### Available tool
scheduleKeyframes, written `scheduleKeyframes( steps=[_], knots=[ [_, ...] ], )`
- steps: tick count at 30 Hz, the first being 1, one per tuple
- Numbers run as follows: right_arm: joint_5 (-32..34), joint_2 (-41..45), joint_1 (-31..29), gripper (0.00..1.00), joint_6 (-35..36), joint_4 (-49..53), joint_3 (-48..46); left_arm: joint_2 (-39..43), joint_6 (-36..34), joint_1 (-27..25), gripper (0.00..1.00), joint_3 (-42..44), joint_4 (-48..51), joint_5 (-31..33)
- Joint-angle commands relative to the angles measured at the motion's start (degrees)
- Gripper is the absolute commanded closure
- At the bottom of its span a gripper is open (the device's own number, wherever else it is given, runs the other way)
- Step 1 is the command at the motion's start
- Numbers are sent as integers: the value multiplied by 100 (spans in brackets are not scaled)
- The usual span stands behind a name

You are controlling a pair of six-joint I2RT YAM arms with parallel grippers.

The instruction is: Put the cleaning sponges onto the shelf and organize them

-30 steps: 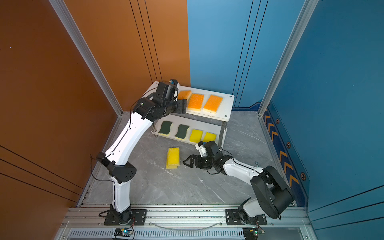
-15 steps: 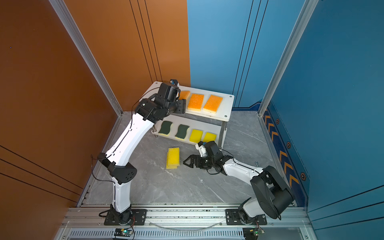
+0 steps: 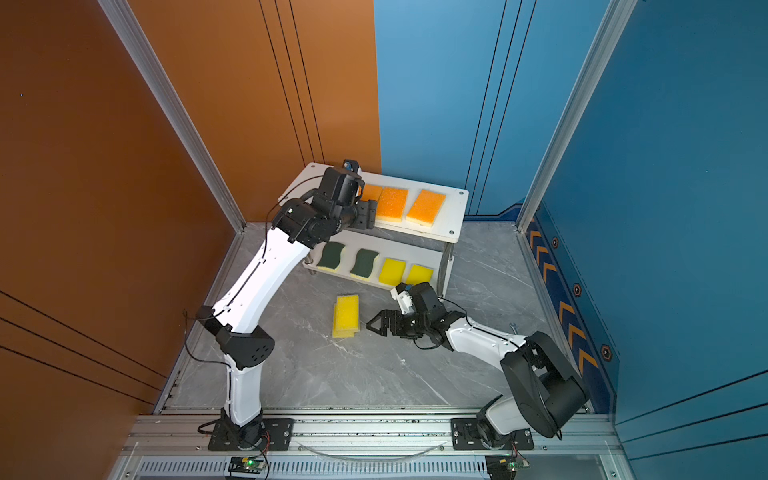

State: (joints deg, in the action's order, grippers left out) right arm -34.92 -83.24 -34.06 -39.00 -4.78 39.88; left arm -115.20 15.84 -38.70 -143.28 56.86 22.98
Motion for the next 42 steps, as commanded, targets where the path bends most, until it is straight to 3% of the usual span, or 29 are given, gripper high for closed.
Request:
scheduleKeyframes(
  steps=[1, 4, 5, 17, 21, 26, 35, 42],
  knots=[
    [-127, -91, 40, 0, -72, -128, -62, 243, -11, -41, 15, 77, 45, 56],
    [-136, -96, 35, 0, -78, -140, -57, 251, -10, -37, 15, 60, 43, 23],
    [-138, -96, 36, 0, -75, -138, -67, 250, -10, -41, 10, 35, 44, 10],
    [-173, -157, 36, 0, -103, -221, -68, 434, -8, 161, 9, -126, 41, -621],
    [-198, -201, 36, 0, -126, -269, -68, 538, -111, 211, 11, -120, 20, -529],
    [-200, -202, 31, 0, -138, -278, -65, 629, -195, 442, 28, -56, 19, -385],
    [-197, -201, 31, 0, -134, -270, -52, 861, -149, 922, 27, 481, -112, -198],
    [-187, -210, 30, 0, -136, -277, -54, 806, -281, 1099, 20, 613, -115, 28]
  ],
)
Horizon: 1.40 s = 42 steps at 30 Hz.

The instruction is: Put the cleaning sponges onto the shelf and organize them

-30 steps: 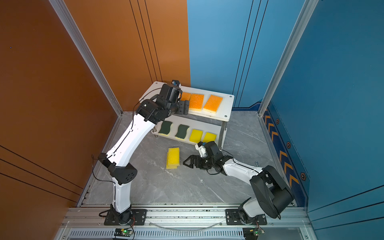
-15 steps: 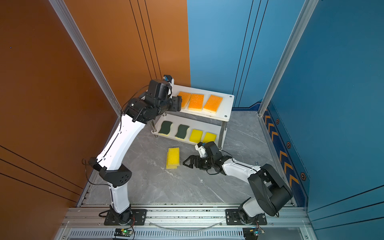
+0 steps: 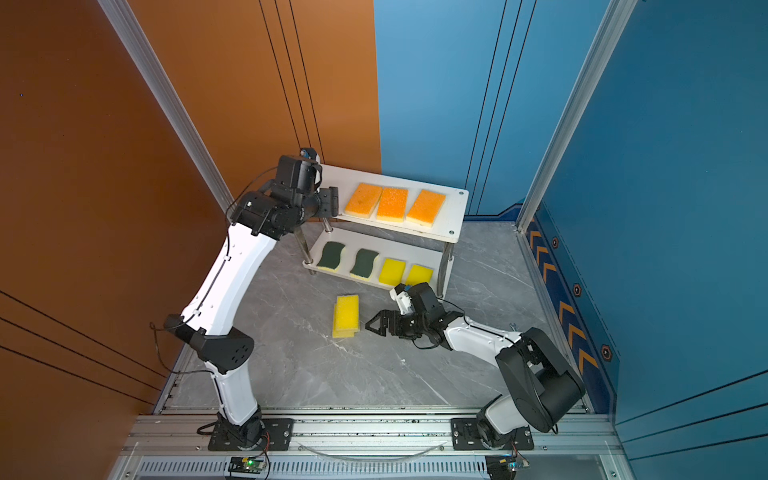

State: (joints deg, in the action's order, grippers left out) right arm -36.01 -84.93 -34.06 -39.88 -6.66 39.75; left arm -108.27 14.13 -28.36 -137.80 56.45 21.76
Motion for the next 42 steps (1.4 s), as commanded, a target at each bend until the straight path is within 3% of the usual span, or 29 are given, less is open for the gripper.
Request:
scheduleKeyframes(
  steps=[1, 4, 5, 12, 30, 42],
  knots=[
    [-82, -42, 31, 0, -46, -90, -46, 90, -120, 76, 19, 60, -75, 128],
    [-82, -49, 31, 0, -45, -82, -46, 22, -156, 84, 15, 43, -98, 122],
    [-81, -42, 27, 0, -46, -82, -48, -8, -165, 85, 9, 31, -99, 127],
    [-63, 2, 36, 0, -29, -64, -81, -175, -373, 103, 0, -27, -160, 63],
    [-55, -24, 58, 0, -33, -64, -81, -318, -1047, 355, 2, -58, -371, -273],
    [-55, -50, 67, 0, -31, -64, -72, -114, -1832, 410, 2, 682, -1281, -827]
  ],
)
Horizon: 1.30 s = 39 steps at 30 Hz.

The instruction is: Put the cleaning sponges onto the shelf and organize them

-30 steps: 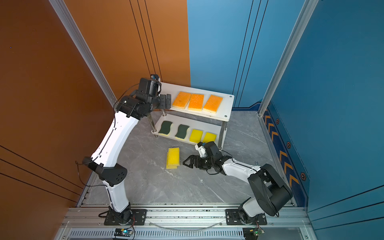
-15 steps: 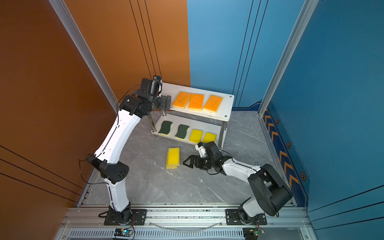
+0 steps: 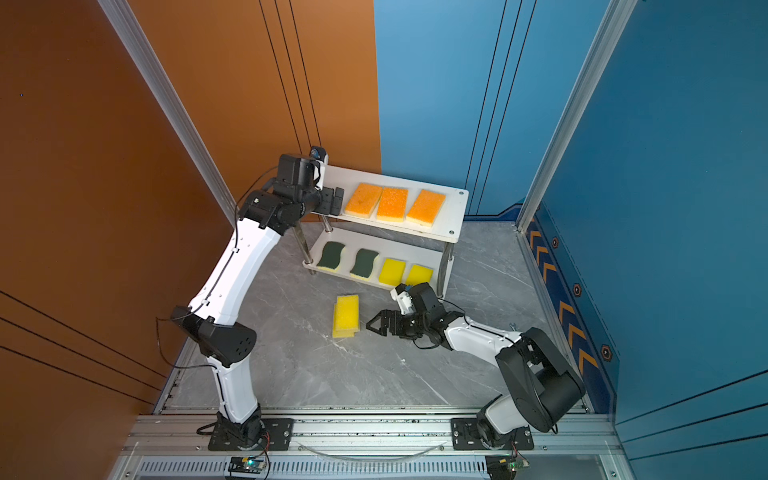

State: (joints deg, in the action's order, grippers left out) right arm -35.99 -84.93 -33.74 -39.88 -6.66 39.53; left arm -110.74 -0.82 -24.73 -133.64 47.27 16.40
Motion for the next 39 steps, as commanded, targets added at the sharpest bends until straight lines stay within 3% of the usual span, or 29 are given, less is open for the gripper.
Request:
scheduleKeyframes(
  steps=[1, 10, 27, 39],
  knots=[
    [-55, -50, 29, 0, -34, -65, -45, 186, -364, 55, 2, 403, -484, -313],
    [-58, -33, 33, 0, -43, -46, -54, 638, -294, 235, 2, 1407, -1234, -501],
    [-66, -42, 39, 0, -36, -55, -41, 808, -113, 645, 2, 1873, -1692, -1761],
    [-66, -42, 43, 0, -46, -64, -41, 863, -11, 645, 2, 2026, -1923, -2024]
  ],
)
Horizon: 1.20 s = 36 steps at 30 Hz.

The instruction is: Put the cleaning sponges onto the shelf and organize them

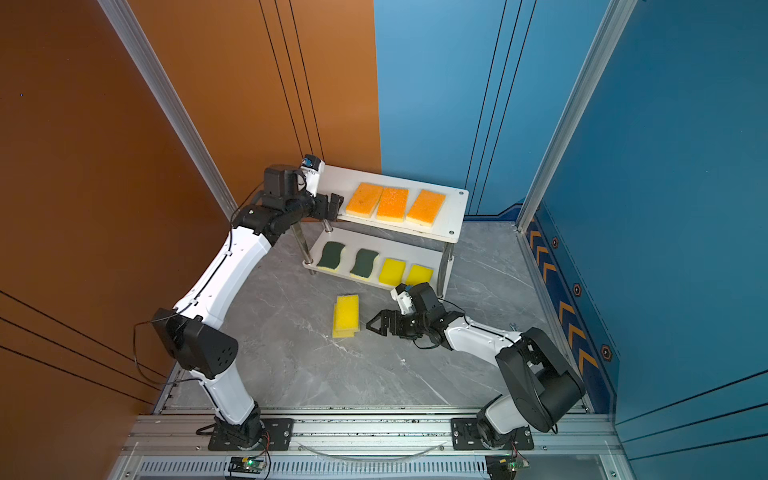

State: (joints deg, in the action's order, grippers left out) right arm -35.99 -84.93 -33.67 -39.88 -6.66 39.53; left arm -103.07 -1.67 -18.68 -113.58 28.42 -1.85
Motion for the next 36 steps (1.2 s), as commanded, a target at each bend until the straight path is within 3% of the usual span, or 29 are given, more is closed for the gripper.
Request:
scheduleKeyframes(
  steps=[1, 14, 36],
  knots=[
    [-66, -42, 34, 0, -48, -64, -48, 83, 79, 40, 2, -1, -39, -214],
    [-64, -41, 36, 0, -43, -73, -47, -190, 211, 23, 2, -327, -48, -446],
    [-84, -42, 78, 0, -29, -90, -93, -444, 128, -285, 2, -573, -49, -228]
  ],
)
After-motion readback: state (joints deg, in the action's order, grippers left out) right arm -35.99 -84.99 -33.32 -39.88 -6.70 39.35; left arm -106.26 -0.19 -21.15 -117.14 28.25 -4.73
